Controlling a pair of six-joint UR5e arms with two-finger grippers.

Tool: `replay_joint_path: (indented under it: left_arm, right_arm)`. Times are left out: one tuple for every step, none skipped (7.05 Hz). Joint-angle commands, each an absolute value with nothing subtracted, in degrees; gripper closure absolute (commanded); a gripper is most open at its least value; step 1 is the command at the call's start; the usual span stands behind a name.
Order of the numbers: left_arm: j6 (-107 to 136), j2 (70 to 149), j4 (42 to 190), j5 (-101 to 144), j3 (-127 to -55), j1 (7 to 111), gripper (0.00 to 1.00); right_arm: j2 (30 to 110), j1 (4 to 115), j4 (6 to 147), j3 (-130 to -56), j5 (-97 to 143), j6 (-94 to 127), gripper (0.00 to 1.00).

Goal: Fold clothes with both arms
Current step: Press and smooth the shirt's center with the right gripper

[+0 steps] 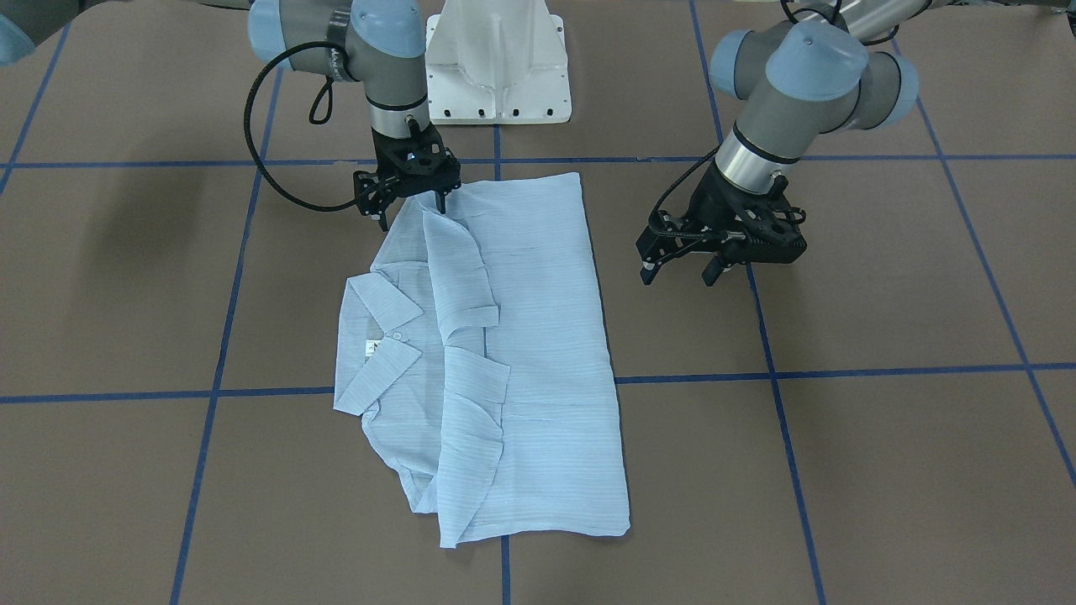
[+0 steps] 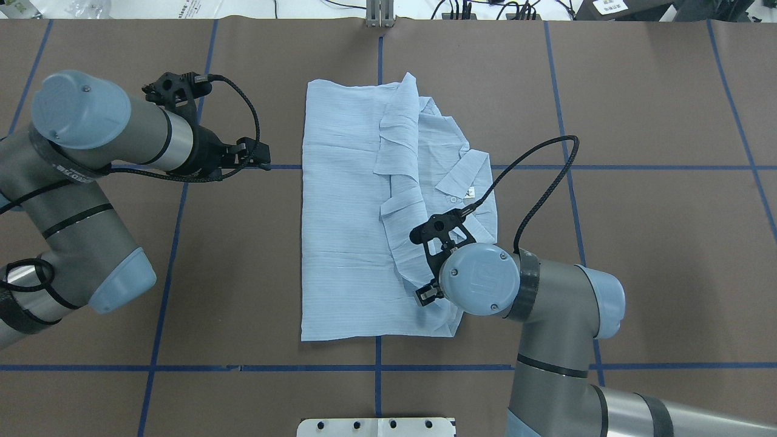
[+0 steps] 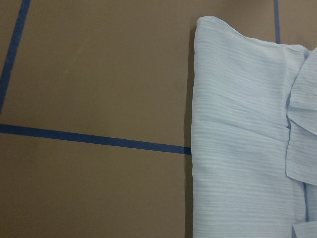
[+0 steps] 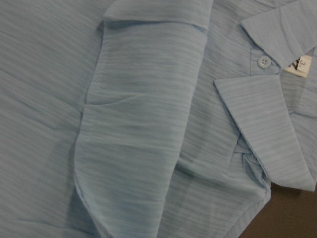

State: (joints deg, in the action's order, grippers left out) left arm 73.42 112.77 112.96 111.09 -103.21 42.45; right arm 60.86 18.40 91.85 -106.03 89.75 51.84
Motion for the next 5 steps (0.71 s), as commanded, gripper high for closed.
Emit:
replay_joint_path:
  left_arm:
    - [73.4,112.8,113.0,111.1,-102.9,42.5,0.0]
    - [73.4,112.8,113.0,111.1,-102.9,42.5,0.0]
    - [73.3,112.7,113.0,111.1,-102.8,42.5,0.0]
    - [73.3,112.7,113.0,111.1,-102.9,42.5,0.0]
    - [73.4,112.7,113.0,111.1,-102.8,42.5,0.0]
  right_arm:
    - [59.9,18.4,85.0,-102.4,89.6,52.3,0.2]
    - [59.9,18.3,79.4,-99.3,89.8,52.2,0.2]
    - [59.9,18.3,79.5,-99.8,90.8,52.2,0.2]
    - [60.1,18.4,79.5,-100.2,92.4,52.2,0.2]
    - [60.6,18.5,79.6,-101.2,92.5,52.1,0.2]
